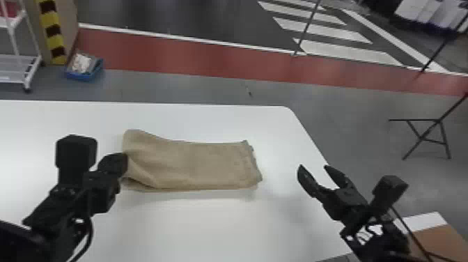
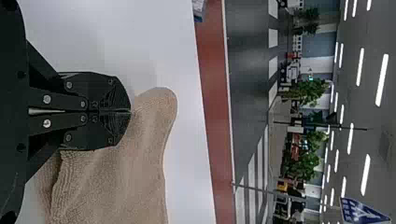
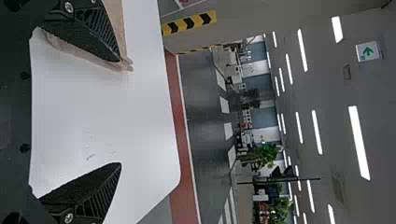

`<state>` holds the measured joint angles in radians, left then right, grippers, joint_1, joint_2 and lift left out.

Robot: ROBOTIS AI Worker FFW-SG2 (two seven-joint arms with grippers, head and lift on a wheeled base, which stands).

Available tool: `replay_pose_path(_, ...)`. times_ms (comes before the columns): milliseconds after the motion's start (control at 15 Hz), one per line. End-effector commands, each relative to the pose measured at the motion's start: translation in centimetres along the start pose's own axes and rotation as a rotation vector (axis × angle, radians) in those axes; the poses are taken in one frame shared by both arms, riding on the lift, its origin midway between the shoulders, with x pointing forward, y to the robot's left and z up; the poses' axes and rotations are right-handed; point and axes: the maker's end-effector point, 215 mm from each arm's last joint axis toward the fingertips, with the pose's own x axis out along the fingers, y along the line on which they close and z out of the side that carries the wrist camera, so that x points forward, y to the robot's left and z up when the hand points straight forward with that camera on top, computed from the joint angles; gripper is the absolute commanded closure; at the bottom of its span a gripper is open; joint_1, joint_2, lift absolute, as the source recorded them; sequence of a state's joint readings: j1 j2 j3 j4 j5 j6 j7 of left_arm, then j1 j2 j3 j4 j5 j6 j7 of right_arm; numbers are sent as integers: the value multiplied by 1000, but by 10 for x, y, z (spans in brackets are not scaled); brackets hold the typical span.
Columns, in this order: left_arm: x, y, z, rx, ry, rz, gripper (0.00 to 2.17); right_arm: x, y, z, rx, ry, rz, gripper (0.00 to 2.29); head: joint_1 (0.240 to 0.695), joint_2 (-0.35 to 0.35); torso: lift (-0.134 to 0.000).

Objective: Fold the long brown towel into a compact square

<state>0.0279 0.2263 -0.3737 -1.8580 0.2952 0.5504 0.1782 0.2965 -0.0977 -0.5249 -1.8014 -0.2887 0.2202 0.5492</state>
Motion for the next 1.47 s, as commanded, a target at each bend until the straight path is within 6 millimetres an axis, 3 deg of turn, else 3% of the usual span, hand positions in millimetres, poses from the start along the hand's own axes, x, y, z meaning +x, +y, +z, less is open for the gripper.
replay_pose_path(0, -12, 47, -6, -26, 19, 57, 1420, 4, 4, 2, -5, -3, 7, 87, 695, -350, -123)
replay_pose_path(67, -17, 59, -9, -34, 32, 67, 1420, 6, 6, 3, -7, -3, 12, 87, 695, -350, -123)
replay_pose_path(467, -29, 56, -31, -15, 63, 58, 1399, 20, 27, -2, -13, 8, 35, 90, 695, -273, -123)
replay_pose_path(533, -29, 54, -28, -6, 51, 58, 1075, 20, 28, -2, -12, 11, 37, 90, 695, -270, -123)
replay_pose_path(667, -31, 59, -7, -7, 2, 66, 90, 23, 29, -2, -4, 18, 36, 90, 695, -268, -123)
replay_pose_path(867, -38, 80, 58, -23, -174, 123, 29, 32, 36, -3, 11, 32, 38, 90, 695, -256, -123)
replay_pose_path(933, -33, 81, 70, -15, -190, 123, 80, 39, 43, -3, 12, 35, 43, 90, 695, -247, -123)
replay_pose_path(1067, -14, 74, 77, -2, -175, 87, 508, 52, 63, -2, 7, 34, 66, 90, 695, -230, -123)
replay_pose_path(1133, -2, 64, 68, 0, -132, 53, 1085, 57, 71, -3, 7, 36, 64, 90, 695, -216, -123)
replay_pose_path(1200, 5, 59, 64, 2, -116, 44, 1504, 63, 79, -4, 9, 35, 72, 90, 695, -212, -123)
replay_pose_path(1267, 11, 49, 58, 10, -100, 12, 1733, 69, 83, -5, 18, 34, 71, 90, 695, -209, -123)
replay_pose_path(1400, 17, 40, 30, 18, -29, -40, 1737, 80, 86, -22, 68, 94, 70, 90, 695, -206, -123)
